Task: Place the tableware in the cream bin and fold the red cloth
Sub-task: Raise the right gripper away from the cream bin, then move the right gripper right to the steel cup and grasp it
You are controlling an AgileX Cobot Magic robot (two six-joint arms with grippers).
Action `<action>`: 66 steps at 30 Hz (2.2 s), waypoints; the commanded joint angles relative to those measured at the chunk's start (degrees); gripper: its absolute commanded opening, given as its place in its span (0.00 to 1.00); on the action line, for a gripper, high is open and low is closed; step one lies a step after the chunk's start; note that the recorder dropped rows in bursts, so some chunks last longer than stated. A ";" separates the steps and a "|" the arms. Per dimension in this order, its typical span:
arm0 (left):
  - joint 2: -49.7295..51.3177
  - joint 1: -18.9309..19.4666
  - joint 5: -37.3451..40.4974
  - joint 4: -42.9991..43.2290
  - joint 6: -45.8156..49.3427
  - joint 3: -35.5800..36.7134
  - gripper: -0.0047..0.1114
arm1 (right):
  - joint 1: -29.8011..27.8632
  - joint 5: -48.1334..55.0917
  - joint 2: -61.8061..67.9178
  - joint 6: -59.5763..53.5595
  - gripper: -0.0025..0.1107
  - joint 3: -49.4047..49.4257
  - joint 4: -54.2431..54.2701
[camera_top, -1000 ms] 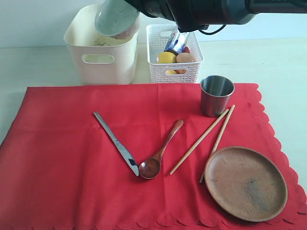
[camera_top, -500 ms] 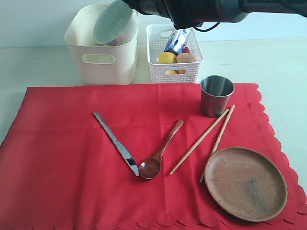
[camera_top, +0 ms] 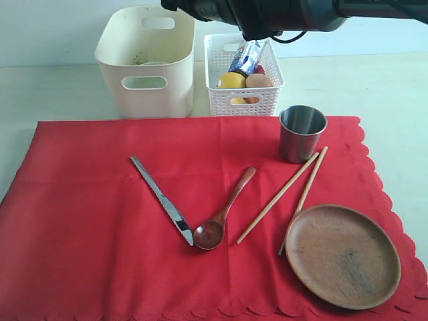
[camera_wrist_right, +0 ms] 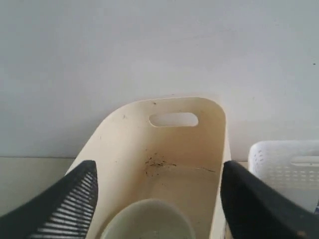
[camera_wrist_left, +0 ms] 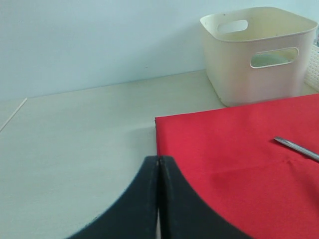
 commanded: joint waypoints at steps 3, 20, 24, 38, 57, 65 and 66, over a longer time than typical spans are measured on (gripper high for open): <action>-0.40 0.10 -0.39 0.00 -0.43 0.20 0.04 | -0.14 10.63 -1.64 -9.91 0.62 -0.29 -0.24; -0.40 0.10 -0.39 0.00 -0.30 0.20 0.04 | -8.86 25.27 -15.95 9.79 0.38 14.93 -33.15; -0.40 0.10 -0.39 0.00 -0.30 0.20 0.04 | -11.25 24.34 -21.43 10.25 0.28 22.43 -34.71; -0.40 0.10 -0.39 0.00 -0.33 0.20 0.04 | -12.20 19.23 -35.70 10.93 0.22 40.79 -34.71; -0.40 0.10 -0.39 0.00 -0.43 0.20 0.04 | -12.20 2.88 -23.82 13.25 0.84 45.79 -34.13; -0.40 0.10 -0.39 0.00 -0.43 0.20 0.04 | -12.63 -0.59 -17.52 13.12 0.87 45.79 -34.25; -0.40 0.10 -0.39 0.00 -0.43 0.20 0.04 | -12.87 -1.07 -16.82 13.12 0.87 45.79 -34.25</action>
